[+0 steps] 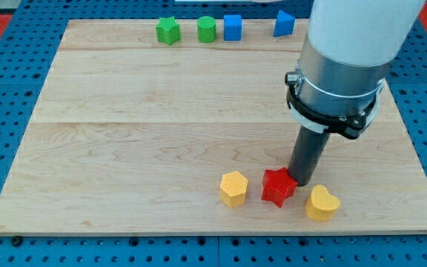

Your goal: Touch the bottom side of the yellow heart

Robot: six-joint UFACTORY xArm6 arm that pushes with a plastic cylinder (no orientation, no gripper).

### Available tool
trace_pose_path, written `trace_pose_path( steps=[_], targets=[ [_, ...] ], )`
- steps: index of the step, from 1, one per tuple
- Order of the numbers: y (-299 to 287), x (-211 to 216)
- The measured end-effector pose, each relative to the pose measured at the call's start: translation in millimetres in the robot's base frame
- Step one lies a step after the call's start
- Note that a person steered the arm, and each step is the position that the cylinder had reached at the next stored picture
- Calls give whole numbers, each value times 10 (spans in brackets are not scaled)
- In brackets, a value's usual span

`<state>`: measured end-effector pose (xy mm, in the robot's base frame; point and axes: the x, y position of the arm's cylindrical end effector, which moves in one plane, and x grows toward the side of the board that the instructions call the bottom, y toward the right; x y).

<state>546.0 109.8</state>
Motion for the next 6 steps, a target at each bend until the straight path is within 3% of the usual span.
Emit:
trace_pose_path(
  steps=[1, 3, 4, 6],
  targets=[
    [346, -212],
    [1083, 360],
    [1186, 725],
    [444, 718]
  ],
)
